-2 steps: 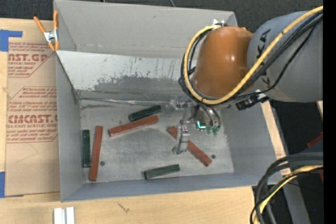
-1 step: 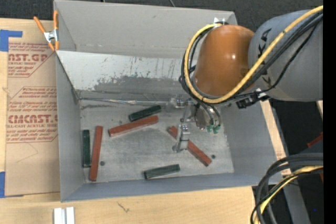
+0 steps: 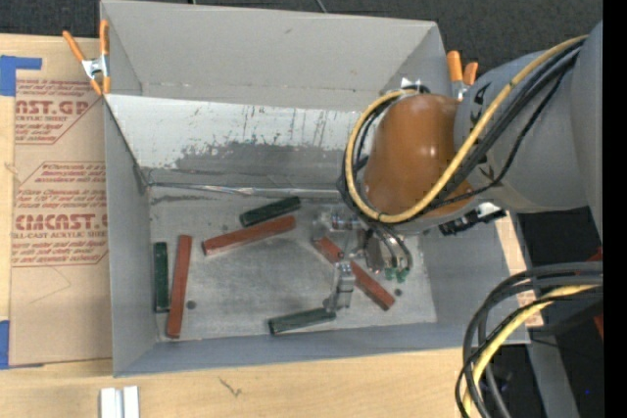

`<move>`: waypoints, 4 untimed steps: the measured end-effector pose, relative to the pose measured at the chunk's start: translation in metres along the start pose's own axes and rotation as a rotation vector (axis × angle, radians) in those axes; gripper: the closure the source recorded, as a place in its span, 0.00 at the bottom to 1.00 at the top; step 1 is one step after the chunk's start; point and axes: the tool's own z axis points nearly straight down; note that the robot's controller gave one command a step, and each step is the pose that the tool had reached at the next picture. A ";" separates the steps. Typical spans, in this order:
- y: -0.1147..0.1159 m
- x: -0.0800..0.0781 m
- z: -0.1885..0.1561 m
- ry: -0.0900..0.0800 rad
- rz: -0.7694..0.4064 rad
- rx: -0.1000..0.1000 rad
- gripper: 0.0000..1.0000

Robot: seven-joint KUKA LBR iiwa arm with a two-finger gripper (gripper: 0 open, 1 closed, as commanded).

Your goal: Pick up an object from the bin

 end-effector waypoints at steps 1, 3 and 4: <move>0.013 0.017 0.031 0.010 -0.098 0.003 0.00; 0.038 0.026 0.062 0.007 -0.372 -0.001 1.00; 0.038 0.026 0.062 0.007 -0.371 -0.001 1.00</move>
Offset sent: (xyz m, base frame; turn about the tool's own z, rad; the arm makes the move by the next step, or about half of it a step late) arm -0.0236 -0.0216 -0.0581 -0.0977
